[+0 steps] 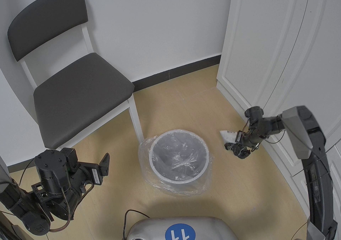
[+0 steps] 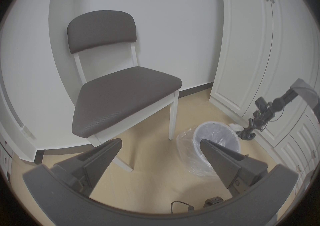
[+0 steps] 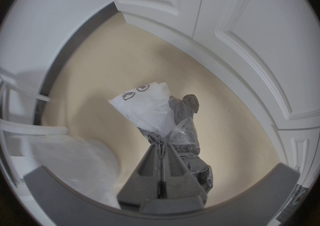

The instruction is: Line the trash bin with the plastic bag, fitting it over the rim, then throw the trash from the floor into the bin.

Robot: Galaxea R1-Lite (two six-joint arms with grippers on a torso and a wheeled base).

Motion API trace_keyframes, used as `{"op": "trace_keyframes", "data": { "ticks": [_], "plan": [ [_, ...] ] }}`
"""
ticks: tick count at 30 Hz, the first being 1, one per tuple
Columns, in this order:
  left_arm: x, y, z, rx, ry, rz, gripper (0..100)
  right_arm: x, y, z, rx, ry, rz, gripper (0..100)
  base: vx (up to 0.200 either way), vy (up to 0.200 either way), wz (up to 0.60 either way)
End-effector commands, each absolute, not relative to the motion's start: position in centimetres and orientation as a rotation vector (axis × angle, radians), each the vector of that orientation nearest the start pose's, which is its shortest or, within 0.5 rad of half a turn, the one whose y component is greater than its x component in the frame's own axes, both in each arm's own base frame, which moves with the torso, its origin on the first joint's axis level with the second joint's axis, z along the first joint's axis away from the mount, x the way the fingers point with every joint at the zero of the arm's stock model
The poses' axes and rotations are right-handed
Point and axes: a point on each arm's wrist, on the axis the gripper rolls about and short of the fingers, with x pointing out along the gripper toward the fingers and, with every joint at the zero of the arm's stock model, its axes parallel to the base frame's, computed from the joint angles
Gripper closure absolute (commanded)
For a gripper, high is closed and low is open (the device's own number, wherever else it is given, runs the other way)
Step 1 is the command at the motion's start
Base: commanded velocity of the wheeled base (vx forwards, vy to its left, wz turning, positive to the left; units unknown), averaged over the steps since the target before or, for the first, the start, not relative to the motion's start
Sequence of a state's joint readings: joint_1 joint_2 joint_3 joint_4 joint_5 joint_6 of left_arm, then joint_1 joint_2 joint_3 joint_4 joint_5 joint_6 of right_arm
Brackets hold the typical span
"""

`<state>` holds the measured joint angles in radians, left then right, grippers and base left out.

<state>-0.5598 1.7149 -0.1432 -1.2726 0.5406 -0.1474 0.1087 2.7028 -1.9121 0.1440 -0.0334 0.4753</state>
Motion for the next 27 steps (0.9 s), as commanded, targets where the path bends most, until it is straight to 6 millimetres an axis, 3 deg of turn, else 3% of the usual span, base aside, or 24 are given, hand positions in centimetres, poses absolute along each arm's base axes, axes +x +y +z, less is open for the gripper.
{"op": "trace_keyframes", "data": {
  "ticks": [1,6,13,14,15,18,22,27],
  "plan": [
    [17.5,-9.9,11.7,-0.006,0.151,-0.015,0,45.5,5.6,13.8,0.59,0.796,0.072,100,0.0,0.0,0.0],
    [17.3,-9.8,12.2,0.002,0.133,-0.018,0,42.0,9.2,19.3,0.673,0.751,0.191,100,0.0,0.0,0.0],
    [17.3,-9.9,12.3,0.017,0.126,-0.022,0,38.3,16.6,22.7,0.833,0.787,0.321,100,0.0,0.0,0.0],
    [17.3,-9.9,12.3,0.017,0.126,-0.022,0,38.3,16.6,22.7,0.833,0.787,0.321,100,0.0,0.0,0.0],
    [17.2,-9.9,12.3,0.018,0.125,-0.021,0,37.7,18.1,23.0,0.858,0.805,0.344,100,0.0,0.0,0.0],
    [17.2,-9.9,12.3,0.019,0.125,-0.021,0,37.2,19.7,22.8,0.872,0.83,0.362,100,0.0,0.0,0.0],
    [17.1,-9.8,12.5,0.015,0.117,-0.026,0,36.6,21.0,22.6,0.886,0.856,0.375,100,0.0,0.0,0.0],
    [16.9,-10.0,12.6,0.014,0.116,-0.035,0,36.9,22.9,20.3,0.861,0.915,0.369,100,0.0,0.0,0.0]
  ]
}}
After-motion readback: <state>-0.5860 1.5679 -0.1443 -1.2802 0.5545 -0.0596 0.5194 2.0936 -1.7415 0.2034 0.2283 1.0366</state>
